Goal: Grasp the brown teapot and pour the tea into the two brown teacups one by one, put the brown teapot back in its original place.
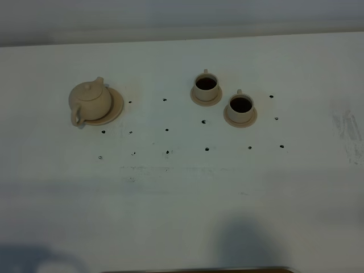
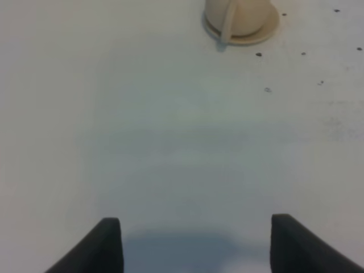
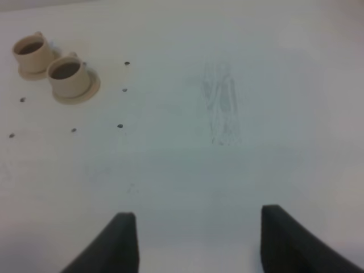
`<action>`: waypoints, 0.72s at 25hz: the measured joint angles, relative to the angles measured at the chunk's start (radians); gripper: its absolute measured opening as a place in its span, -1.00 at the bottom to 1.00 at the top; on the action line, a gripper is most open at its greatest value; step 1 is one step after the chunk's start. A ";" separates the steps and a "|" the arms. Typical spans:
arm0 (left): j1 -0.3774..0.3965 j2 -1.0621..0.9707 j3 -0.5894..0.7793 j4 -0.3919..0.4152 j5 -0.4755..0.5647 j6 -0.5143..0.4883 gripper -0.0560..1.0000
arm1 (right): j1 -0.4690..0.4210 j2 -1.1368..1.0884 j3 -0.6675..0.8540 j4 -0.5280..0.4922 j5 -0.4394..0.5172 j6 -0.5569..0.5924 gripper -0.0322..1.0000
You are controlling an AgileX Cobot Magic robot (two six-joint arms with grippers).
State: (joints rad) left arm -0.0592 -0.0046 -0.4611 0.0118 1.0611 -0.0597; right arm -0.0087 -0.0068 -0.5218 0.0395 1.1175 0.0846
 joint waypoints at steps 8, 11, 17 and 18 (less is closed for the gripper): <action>0.000 0.000 0.000 0.000 0.000 0.000 0.12 | 0.000 0.000 0.000 0.000 0.000 0.000 0.01; 0.000 0.000 0.000 0.000 0.000 0.000 0.12 | 0.000 0.000 0.000 0.000 0.000 0.000 0.01; 0.000 0.000 0.000 0.000 0.000 0.000 0.12 | 0.000 0.000 0.000 0.000 0.000 0.000 0.01; 0.000 0.000 0.000 0.000 0.000 0.000 0.12 | 0.000 0.000 0.000 0.000 0.000 0.000 0.01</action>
State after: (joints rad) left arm -0.0592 -0.0046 -0.4611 0.0118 1.0611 -0.0597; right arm -0.0087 -0.0068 -0.5218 0.0395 1.1175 0.0846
